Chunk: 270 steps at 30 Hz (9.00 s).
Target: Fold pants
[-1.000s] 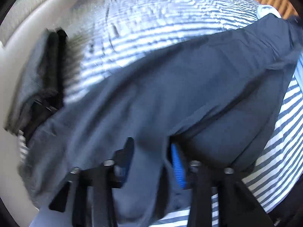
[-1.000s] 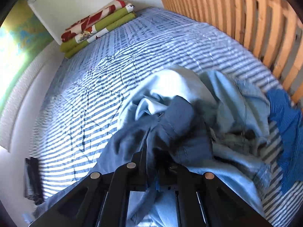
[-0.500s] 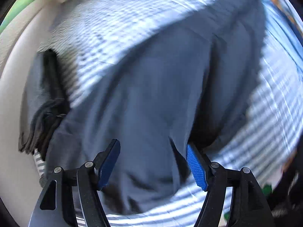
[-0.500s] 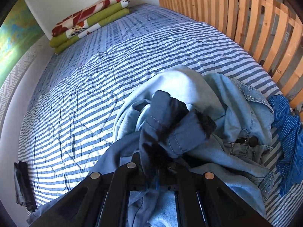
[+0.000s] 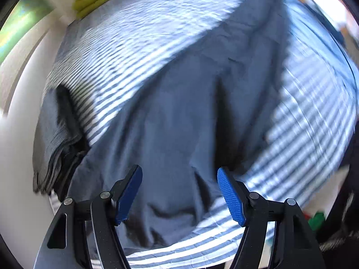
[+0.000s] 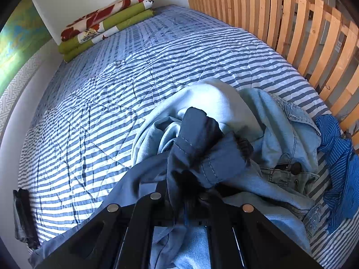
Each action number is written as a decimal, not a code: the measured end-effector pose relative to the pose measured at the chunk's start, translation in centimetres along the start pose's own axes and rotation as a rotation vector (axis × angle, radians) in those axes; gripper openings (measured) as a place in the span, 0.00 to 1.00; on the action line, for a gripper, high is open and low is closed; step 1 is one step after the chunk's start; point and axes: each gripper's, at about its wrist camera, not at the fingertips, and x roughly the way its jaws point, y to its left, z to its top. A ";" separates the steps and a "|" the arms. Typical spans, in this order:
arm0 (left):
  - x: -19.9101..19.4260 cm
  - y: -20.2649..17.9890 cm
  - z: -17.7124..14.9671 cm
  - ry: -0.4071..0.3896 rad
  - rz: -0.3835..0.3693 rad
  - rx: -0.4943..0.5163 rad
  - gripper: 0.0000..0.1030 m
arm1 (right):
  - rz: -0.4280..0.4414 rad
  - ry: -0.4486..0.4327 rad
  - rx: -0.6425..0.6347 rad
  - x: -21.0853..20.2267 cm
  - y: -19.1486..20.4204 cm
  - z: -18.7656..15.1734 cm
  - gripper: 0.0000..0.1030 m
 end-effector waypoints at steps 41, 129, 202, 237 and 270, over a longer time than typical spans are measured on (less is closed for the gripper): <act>-2.8 -8.4 -4.3 0.053 -0.166 0.317 0.02 | -0.183 -0.117 -0.027 -4.7 -1.7 -1.2 0.02; 6.0 -3.2 1.7 0.027 -0.193 -0.061 0.66 | 0.197 0.054 0.183 -1.4 -16.3 -7.8 0.44; -0.6 11.5 -19.1 -0.274 -0.237 -0.655 0.72 | 0.253 -0.349 -0.459 -21.0 23.5 -24.0 0.07; -3.9 19.2 -26.5 -0.371 -0.221 -0.822 0.72 | 0.637 0.021 -1.016 -15.1 38.6 -50.2 0.43; -3.0 14.4 -21.2 -0.216 -0.232 -0.648 0.88 | 0.284 0.240 -0.819 -6.2 21.4 -36.1 0.39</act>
